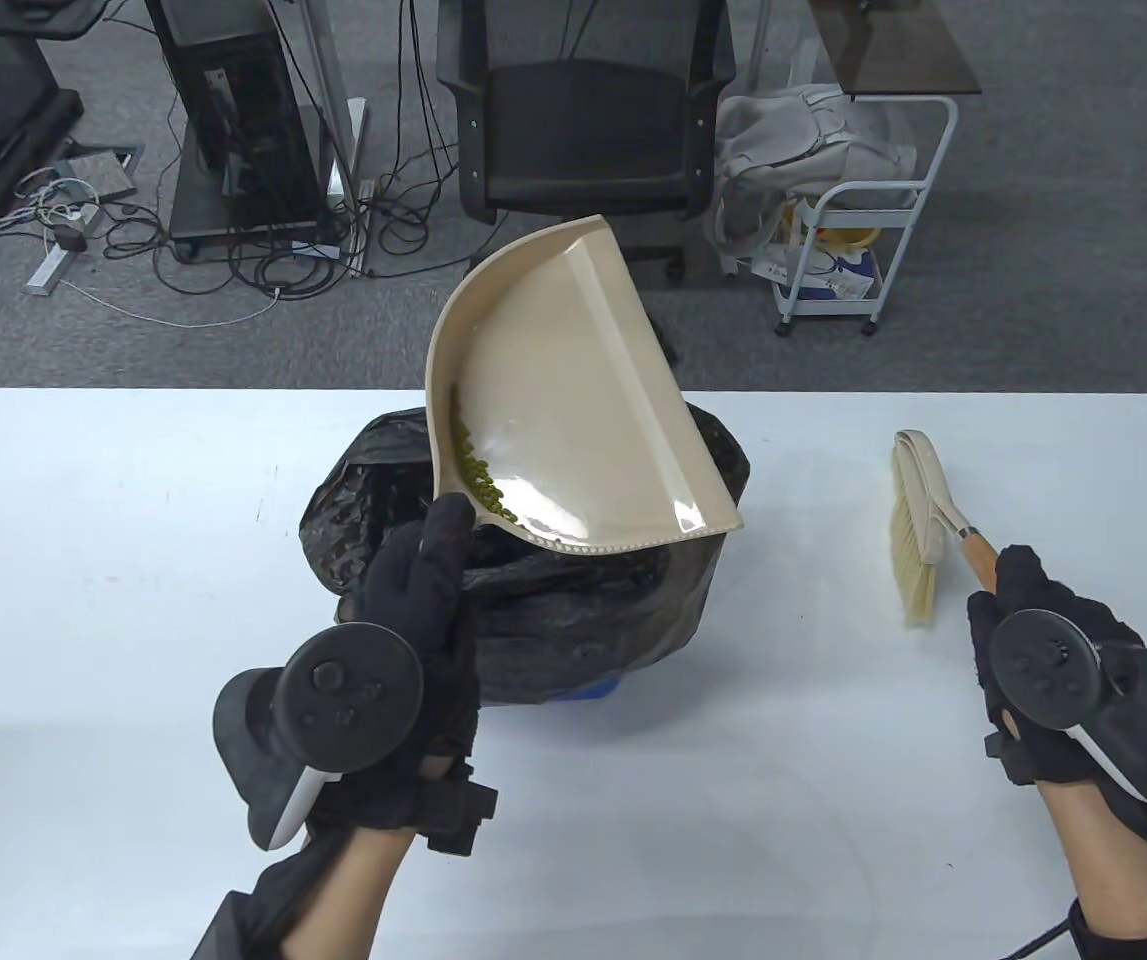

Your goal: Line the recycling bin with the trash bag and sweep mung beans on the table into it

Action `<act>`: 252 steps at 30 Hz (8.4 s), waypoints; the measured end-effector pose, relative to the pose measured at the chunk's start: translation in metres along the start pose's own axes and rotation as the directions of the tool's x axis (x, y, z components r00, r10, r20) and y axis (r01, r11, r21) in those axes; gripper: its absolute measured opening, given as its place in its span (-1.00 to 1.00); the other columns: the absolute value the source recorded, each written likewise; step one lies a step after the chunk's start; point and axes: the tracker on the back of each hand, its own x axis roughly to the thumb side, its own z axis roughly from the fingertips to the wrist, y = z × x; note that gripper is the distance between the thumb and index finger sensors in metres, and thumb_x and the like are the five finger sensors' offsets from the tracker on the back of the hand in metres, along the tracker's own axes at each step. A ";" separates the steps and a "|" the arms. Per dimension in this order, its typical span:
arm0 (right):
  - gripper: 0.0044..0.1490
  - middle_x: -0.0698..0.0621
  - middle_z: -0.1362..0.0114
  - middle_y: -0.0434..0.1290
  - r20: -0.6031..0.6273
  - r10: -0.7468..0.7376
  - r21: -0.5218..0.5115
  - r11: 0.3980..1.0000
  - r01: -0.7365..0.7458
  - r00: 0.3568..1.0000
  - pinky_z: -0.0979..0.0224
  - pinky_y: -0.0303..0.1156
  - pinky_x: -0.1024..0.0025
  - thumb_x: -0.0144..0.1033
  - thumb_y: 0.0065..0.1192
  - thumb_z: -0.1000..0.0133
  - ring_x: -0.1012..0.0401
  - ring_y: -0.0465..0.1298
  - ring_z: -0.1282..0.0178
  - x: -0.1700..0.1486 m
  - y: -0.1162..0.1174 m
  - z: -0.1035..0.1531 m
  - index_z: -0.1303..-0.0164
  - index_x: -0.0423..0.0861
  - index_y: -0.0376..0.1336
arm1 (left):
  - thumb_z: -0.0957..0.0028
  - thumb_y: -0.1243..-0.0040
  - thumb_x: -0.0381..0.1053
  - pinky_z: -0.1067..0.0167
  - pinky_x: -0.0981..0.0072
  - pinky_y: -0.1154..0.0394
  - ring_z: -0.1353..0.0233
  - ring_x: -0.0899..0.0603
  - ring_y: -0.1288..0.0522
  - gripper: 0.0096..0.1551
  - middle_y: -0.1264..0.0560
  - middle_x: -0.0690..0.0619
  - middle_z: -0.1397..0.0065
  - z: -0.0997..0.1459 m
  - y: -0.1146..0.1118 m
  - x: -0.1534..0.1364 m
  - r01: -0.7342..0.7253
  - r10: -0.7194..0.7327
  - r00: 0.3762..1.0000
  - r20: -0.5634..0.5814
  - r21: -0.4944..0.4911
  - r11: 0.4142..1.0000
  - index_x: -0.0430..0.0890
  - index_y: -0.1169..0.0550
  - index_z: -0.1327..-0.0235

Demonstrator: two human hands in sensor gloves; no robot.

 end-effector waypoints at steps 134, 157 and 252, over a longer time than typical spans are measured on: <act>-0.30 -0.35 0.01 0.73 0.164 0.076 -0.033 0.997 -0.072 0.984 0.00 0.61 -0.17 -0.21 0.46 -0.05 -0.22 0.75 0.05 0.046 0.027 0.027 -0.27 -0.38 0.48 | -0.11 -0.31 -0.27 -0.28 -0.46 -0.49 -0.43 -0.57 -0.51 -0.24 -0.46 -0.35 -0.56 0.002 0.018 -0.025 0.184 -0.174 0.980 -0.100 0.100 0.978 -0.08 -0.34 -0.64; -0.30 -0.36 0.01 0.73 0.211 0.065 -0.051 0.997 -0.055 0.975 -0.01 0.61 -0.18 -0.22 0.46 -0.06 -0.23 0.75 0.05 0.047 0.035 0.031 -0.29 -0.38 0.48 | -0.11 -0.30 -0.28 -0.27 -0.47 -0.48 -0.42 -0.58 -0.51 -0.25 -0.45 -0.36 -0.56 0.010 0.037 -0.132 0.137 -0.087 0.954 -0.287 0.159 0.978 -0.09 -0.36 -0.63; -0.29 -0.47 -0.16 0.64 0.301 -0.065 0.372 0.926 -0.055 0.951 -0.12 0.56 -0.26 -0.14 0.44 -0.04 -0.32 0.68 -0.11 0.072 0.156 0.063 -0.42 -0.08 0.44 | -0.09 -0.31 -0.27 -0.27 -0.49 -0.46 -0.40 -0.57 -0.53 -0.25 -0.46 -0.37 -0.54 0.027 -0.066 -0.279 0.066 -0.018 0.890 -0.456 0.090 0.994 -0.10 -0.37 -0.61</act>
